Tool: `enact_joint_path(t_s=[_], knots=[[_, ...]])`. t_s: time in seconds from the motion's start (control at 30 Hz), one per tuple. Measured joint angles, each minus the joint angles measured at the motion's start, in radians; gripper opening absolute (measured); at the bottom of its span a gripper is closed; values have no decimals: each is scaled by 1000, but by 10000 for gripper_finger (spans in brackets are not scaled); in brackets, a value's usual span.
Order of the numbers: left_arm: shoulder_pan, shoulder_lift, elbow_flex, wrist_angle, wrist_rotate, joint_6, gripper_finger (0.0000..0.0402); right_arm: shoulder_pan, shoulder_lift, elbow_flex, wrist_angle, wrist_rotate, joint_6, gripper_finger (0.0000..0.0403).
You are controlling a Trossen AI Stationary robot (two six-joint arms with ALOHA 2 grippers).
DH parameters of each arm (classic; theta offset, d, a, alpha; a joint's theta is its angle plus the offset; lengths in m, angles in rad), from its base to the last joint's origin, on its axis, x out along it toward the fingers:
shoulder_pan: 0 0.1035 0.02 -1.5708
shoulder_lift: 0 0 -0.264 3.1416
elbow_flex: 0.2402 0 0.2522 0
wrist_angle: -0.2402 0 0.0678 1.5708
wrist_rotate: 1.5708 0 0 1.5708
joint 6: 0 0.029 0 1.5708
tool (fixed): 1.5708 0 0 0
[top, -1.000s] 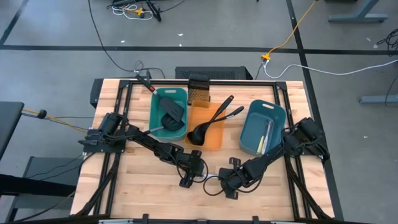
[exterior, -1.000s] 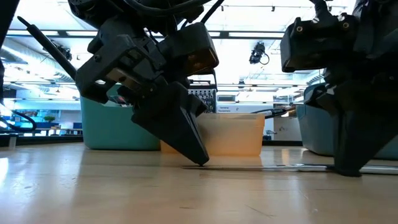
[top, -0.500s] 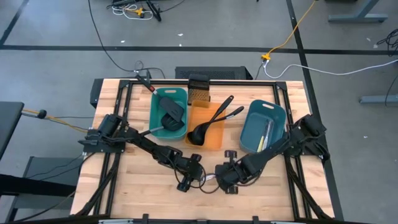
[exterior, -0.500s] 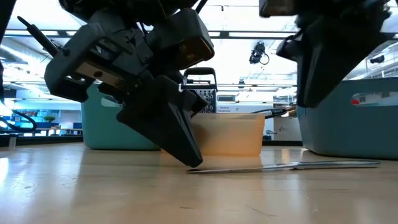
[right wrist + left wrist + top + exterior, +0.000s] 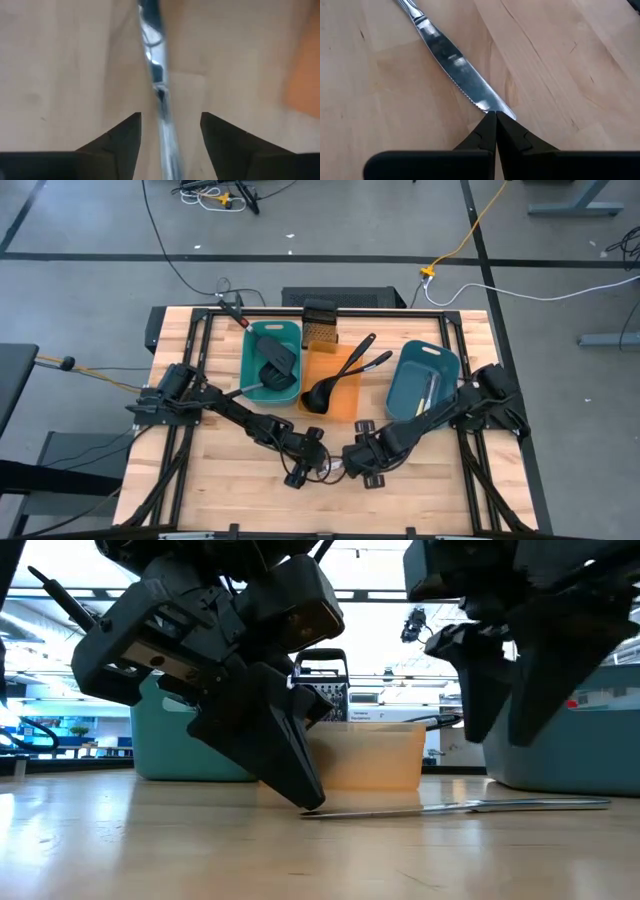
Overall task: Pick & Place Kitchen Items
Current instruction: Put the silver table knife into the blue bin
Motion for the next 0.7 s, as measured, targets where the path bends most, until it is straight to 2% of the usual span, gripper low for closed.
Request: enact_joint_path(t_s=[0.17,0.33,0.57,0.7], knots=[[1,0,0,-7,0,1,9,-1,60,0,33,-51,-18,195],[2,0,0,-13,0,1,9,0,115,1,20,-38,-25,178],[2,0,0,-15,0,1,9,-10,131,6,18,-44,-37,158],[2,0,0,-15,0,-1,9,-22,132,1,31,-59,-39,128]])
